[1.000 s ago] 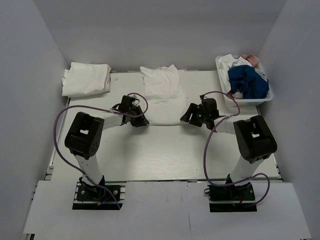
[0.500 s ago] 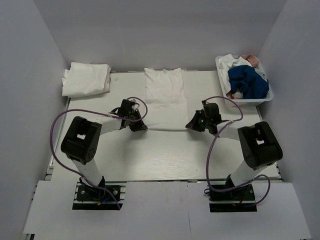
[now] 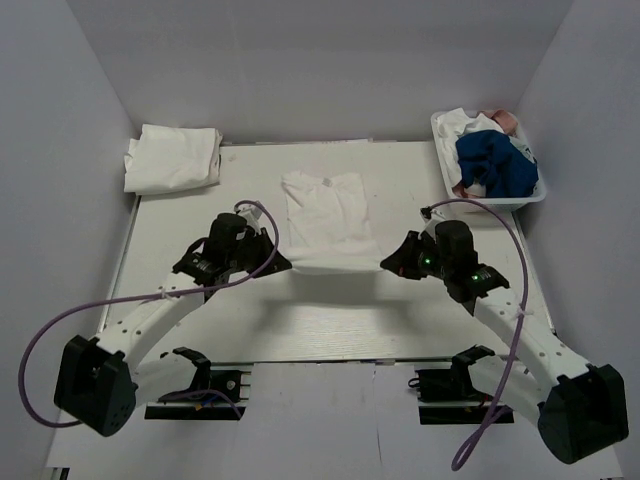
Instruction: Fold and stack the t-shirts
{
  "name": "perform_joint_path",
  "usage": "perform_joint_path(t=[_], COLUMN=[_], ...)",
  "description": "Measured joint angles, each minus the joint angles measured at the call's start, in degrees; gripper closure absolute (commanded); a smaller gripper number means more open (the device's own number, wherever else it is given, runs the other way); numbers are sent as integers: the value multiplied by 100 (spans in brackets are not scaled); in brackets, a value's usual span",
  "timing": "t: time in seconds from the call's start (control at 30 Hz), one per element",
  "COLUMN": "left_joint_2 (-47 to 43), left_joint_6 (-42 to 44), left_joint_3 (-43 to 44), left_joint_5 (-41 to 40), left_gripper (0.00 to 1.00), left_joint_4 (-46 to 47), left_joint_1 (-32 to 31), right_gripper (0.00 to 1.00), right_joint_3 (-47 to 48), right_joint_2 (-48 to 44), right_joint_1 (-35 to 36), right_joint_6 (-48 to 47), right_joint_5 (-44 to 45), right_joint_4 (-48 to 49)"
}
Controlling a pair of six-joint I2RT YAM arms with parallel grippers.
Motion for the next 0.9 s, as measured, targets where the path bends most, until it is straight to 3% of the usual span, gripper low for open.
perform_joint_path(t=[0.17, 0.37, 0.63, 0.9], left_joint_2=[-511, -297, 977, 2332], left_joint_6=[37, 107, 107, 151], left_joint_3=[44, 540, 1593, 2618], left_joint_5=[-101, -625, -1547, -1657], left_gripper=[100, 100, 100, 100], left_joint_4=[-109, -57, -35, -61], left_joint_1=[-11, 7, 101, 385], right_gripper=[100, 100, 100, 100], right_joint_3=[621, 1401, 2402, 3390], right_joint_2=[-20, 553, 1648, 2715], right_joint_1=[2, -17, -66, -247], right_joint_6=[2, 55, 179, 197], right_joint_5=[-52, 83, 229, 293], right_joint_4=[-367, -509, -527, -525])
